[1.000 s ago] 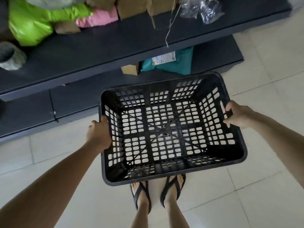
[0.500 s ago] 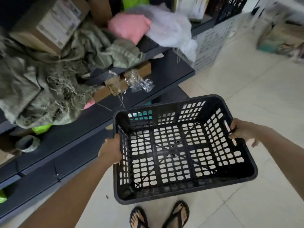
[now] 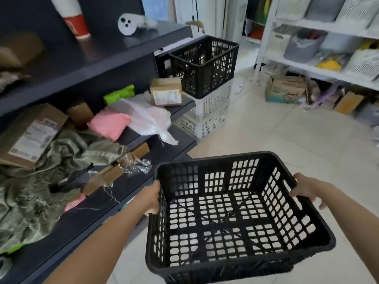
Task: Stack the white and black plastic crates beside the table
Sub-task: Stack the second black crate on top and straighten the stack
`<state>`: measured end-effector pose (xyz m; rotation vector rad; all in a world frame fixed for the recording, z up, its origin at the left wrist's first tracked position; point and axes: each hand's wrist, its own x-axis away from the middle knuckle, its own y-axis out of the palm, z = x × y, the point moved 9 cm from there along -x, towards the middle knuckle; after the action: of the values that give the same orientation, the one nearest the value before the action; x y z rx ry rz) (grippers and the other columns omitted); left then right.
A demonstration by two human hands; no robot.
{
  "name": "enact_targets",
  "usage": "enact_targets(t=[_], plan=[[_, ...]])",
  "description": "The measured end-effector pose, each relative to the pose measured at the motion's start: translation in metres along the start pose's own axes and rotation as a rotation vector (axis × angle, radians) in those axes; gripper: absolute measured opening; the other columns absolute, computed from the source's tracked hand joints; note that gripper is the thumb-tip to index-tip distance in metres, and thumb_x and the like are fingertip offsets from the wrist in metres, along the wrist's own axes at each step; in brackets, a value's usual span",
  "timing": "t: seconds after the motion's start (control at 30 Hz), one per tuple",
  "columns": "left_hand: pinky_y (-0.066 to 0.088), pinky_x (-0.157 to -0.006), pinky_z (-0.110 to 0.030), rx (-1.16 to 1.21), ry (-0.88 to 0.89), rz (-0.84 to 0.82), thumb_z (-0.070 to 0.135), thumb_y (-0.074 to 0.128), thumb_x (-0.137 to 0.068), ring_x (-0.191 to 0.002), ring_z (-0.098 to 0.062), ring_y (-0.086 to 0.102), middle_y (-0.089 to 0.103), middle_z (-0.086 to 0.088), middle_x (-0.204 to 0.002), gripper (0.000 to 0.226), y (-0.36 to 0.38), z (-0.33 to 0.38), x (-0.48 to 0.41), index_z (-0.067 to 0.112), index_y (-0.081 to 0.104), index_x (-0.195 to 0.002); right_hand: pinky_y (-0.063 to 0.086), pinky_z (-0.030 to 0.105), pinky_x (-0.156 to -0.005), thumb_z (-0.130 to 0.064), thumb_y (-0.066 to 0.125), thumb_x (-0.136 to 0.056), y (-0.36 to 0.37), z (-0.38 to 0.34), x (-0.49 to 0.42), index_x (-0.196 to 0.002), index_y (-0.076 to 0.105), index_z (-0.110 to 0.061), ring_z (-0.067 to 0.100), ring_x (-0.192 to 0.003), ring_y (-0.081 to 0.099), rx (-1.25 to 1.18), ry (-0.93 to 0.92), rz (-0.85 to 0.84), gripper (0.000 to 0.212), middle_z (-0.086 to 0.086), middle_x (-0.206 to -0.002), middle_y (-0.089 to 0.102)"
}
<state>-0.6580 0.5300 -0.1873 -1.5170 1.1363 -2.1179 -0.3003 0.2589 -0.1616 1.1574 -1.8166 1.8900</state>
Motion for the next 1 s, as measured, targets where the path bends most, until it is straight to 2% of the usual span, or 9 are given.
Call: enact_targets(t=[0.13, 0.23, 0.37, 0.5, 0.63, 0.73, 0.83, 0.93, 1.0], plan=[[0.056, -0.068, -0.030, 0.010, 0.000, -0.019, -0.004, 0.069, -0.075, -0.080, -0.027, 0.059, 0.056, -0.015, -0.102, 0.102, -0.027, 0.062, -0.033, 0.018, 0.000, -0.148, 0.040, 0.027, -0.039, -0.018, 0.059, -0.089, -0.044, 0.029, -0.033, -0.129, 0.048, -0.005, 0.030, -0.091, 0.063, 0.060, 0.057, -0.021, 0.044, 0.012, -0.102, 0.055], [0.054, -0.076, -0.027, -0.052, 0.004, 0.003, 0.004, 0.070, -0.076, -0.094, -0.026, 0.064, 0.057, -0.017, -0.122, 0.102, -0.054, 0.106, -0.063, 0.007, -0.001, -0.150, 0.043, 0.027, -0.034, -0.016, 0.057, -0.089, -0.084, 0.043, -0.063, -0.115, 0.056, -0.003, 0.031, -0.087, 0.069, 0.019, 0.093, -0.050, 0.029, 0.008, -0.083, 0.060], [0.058, -0.054, -0.028, 0.040, -0.004, -0.077, -0.003, 0.066, -0.080, -0.098, -0.031, 0.069, 0.059, -0.018, -0.123, 0.053, -0.093, 0.164, -0.106, 0.001, 0.043, -0.127, 0.043, 0.029, -0.034, -0.017, 0.055, -0.088, -0.162, 0.044, -0.106, -0.113, 0.055, -0.001, 0.025, -0.066, 0.064, 0.036, 0.096, 0.021, 0.029, 0.008, -0.075, 0.055], [0.050, -0.038, -0.021, 0.055, 0.013, -0.077, -0.005, 0.067, -0.079, -0.061, -0.023, 0.066, 0.059, -0.006, -0.078, 0.021, -0.141, 0.222, -0.136, 0.007, 0.057, -0.093, 0.042, 0.032, -0.039, -0.018, 0.057, -0.087, -0.240, 0.037, -0.148, -0.127, 0.044, -0.002, 0.029, -0.077, 0.061, -0.014, 0.088, 0.107, 0.045, 0.012, -0.091, 0.054], [0.062, -0.071, -0.031, 0.134, -0.050, -0.070, -0.007, 0.066, -0.080, -0.085, -0.025, 0.069, 0.066, -0.013, -0.109, 0.032, -0.189, 0.271, -0.173, 0.002, 0.063, -0.110, 0.050, 0.034, -0.062, -0.016, 0.054, -0.090, -0.325, 0.023, -0.199, -0.117, 0.040, -0.004, 0.029, -0.086, 0.056, 0.057, 0.055, 0.201, 0.033, 0.018, -0.108, 0.056], [0.058, -0.085, -0.029, 0.229, -0.111, -0.048, -0.008, 0.063, -0.083, -0.099, -0.022, 0.066, 0.061, -0.013, -0.126, 0.041, -0.232, 0.308, -0.197, 0.001, 0.057, -0.123, 0.052, 0.029, -0.083, -0.014, 0.050, -0.090, -0.400, 0.000, -0.234, -0.103, 0.048, -0.012, 0.027, -0.112, 0.059, 0.242, -0.034, 0.330, 0.013, 0.007, -0.086, 0.055], [0.056, -0.091, -0.031, 0.337, -0.182, 0.019, -0.012, 0.058, -0.085, -0.104, -0.024, 0.064, 0.060, -0.016, -0.127, 0.040, -0.274, 0.339, -0.211, -0.002, 0.054, -0.124, 0.048, 0.033, -0.088, -0.011, 0.051, -0.090, -0.462, -0.027, -0.284, -0.082, 0.055, -0.008, 0.028, -0.096, 0.063, 0.267, -0.164, 0.296, 0.009, 0.009, -0.084, 0.058], [0.056, -0.089, -0.030, 0.424, -0.255, 0.079, -0.009, 0.058, -0.087, -0.102, -0.023, 0.065, 0.059, -0.015, -0.124, 0.042, -0.310, 0.363, -0.217, -0.003, 0.049, -0.128, 0.051, 0.034, -0.088, -0.020, 0.049, -0.086, -0.521, -0.050, -0.350, -0.114, 0.058, -0.007, 0.030, -0.107, 0.063, 0.342, -0.256, 0.338, 0.032, 0.013, -0.112, 0.066], [0.057, -0.070, -0.026, 0.497, -0.270, 0.133, -0.008, 0.059, -0.086, -0.081, -0.018, 0.062, 0.059, -0.011, -0.106, 0.040, -0.336, 0.378, -0.217, -0.001, 0.049, -0.123, 0.051, 0.034, -0.082, -0.024, 0.048, -0.090, -0.560, -0.076, -0.364, -0.129, 0.050, -0.007, 0.030, -0.103, 0.062, 0.317, -0.318, 0.344, 0.042, 0.015, -0.123, 0.062]])
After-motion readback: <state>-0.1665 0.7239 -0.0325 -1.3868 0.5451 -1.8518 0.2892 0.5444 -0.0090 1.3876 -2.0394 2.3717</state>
